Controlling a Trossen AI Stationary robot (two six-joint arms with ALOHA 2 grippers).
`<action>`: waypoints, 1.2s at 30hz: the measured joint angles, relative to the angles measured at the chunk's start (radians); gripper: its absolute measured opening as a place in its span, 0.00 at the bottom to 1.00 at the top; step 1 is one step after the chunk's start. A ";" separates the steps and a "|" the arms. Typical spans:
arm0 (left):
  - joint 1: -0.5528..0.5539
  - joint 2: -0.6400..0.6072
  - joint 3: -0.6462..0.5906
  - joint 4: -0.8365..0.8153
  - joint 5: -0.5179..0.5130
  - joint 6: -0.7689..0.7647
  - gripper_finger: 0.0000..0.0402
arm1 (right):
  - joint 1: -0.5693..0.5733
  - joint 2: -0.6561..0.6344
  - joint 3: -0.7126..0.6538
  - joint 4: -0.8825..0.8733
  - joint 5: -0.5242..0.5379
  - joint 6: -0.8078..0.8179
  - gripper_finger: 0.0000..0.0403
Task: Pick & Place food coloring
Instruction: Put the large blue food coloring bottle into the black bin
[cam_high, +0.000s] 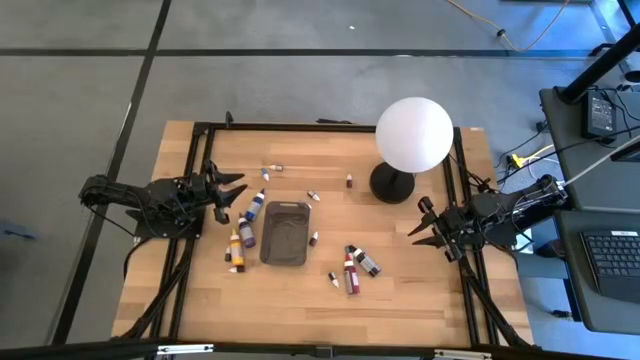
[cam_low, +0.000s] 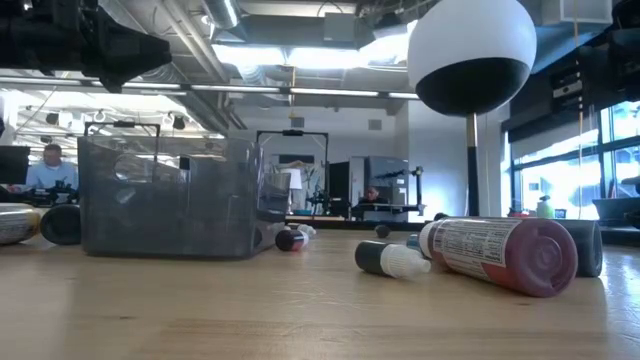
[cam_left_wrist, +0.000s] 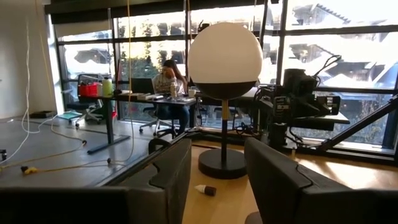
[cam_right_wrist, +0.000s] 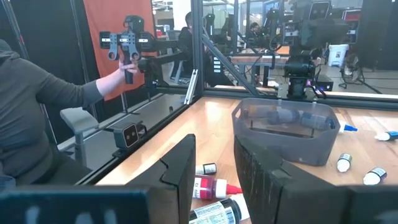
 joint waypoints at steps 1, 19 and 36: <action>0.000 0.000 0.000 0.000 0.001 0.000 0.40 | 0.000 0.000 0.000 0.000 0.000 -0.005 0.28; 0.000 0.000 0.000 -0.006 -0.075 -0.091 0.56 | 0.000 0.000 0.000 0.024 0.000 -0.126 0.28; 0.016 0.370 0.350 -0.492 -0.368 -0.454 0.56 | 0.000 0.000 0.000 0.047 0.000 -0.267 0.28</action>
